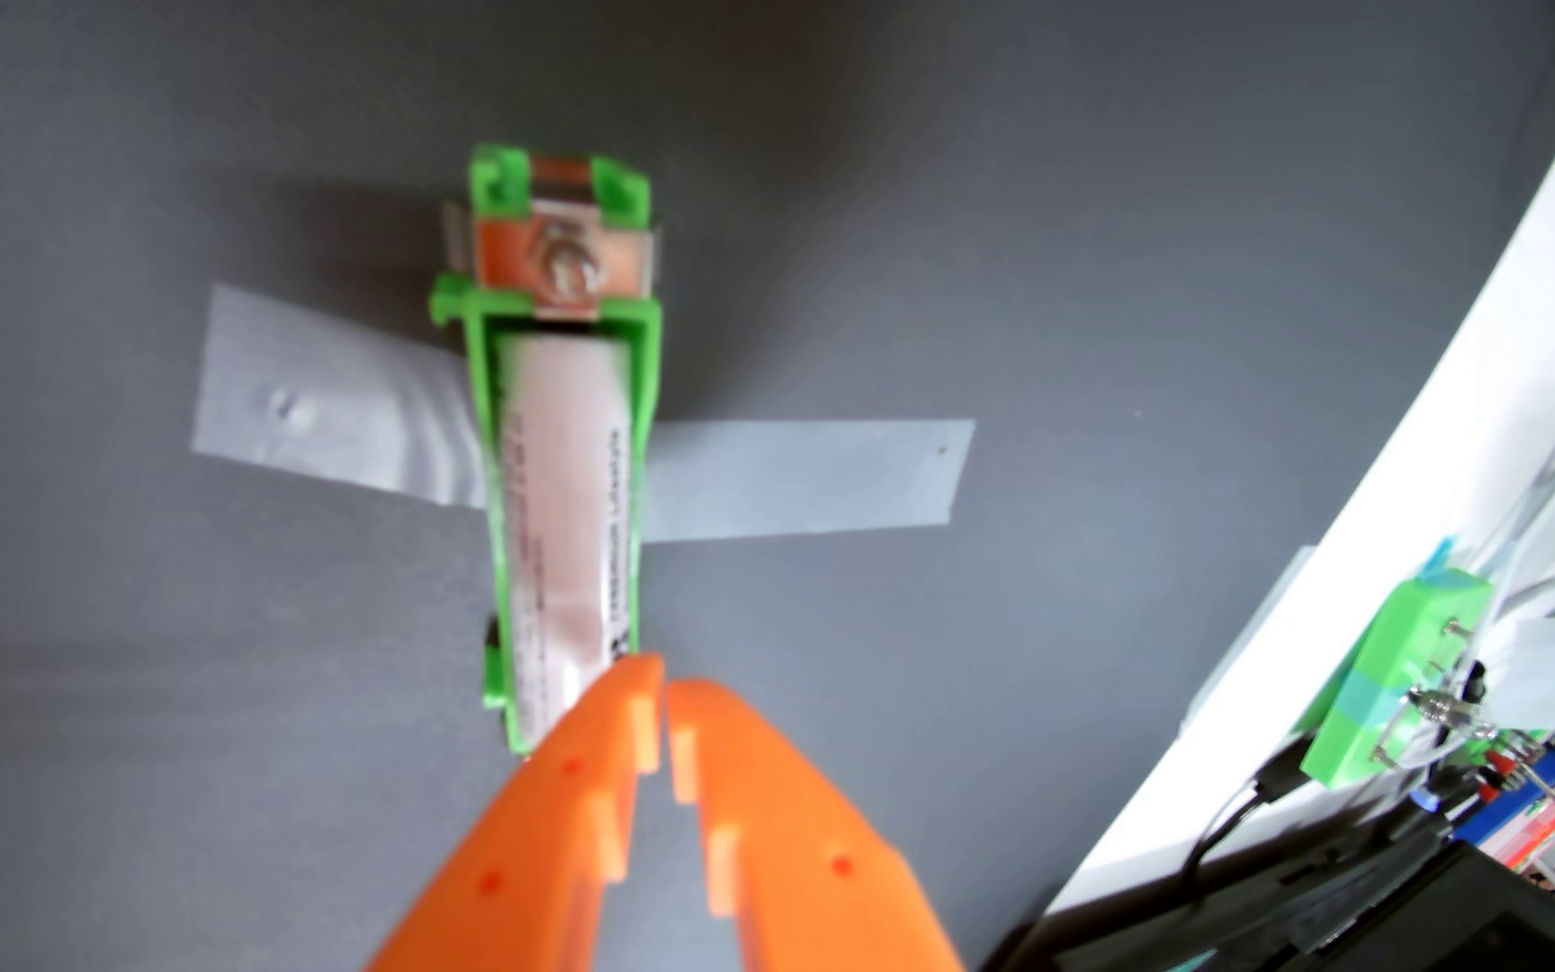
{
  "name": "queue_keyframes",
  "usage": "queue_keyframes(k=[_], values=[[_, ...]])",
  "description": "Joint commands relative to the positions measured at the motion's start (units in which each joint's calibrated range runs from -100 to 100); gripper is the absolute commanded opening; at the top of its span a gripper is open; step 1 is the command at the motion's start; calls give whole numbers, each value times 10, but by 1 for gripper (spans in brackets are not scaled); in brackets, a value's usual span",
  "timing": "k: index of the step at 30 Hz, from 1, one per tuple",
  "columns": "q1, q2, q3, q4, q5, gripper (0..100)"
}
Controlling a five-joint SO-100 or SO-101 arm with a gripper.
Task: Insert Battery
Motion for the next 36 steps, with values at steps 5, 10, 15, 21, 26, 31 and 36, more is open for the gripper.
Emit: queue_keyframes(k=[5,10,15,21,26,31,36], values=[[7,-8,-17,1,-2,2],[7,-4,-17,14,-2,2],[7,-7,-4,14,-2,2],[7,-3,3,13,-2,2],[8,-2,3,13,-2,2],[8,-2,11,14,-2,2],[8,-3,34,8,-2,2]])
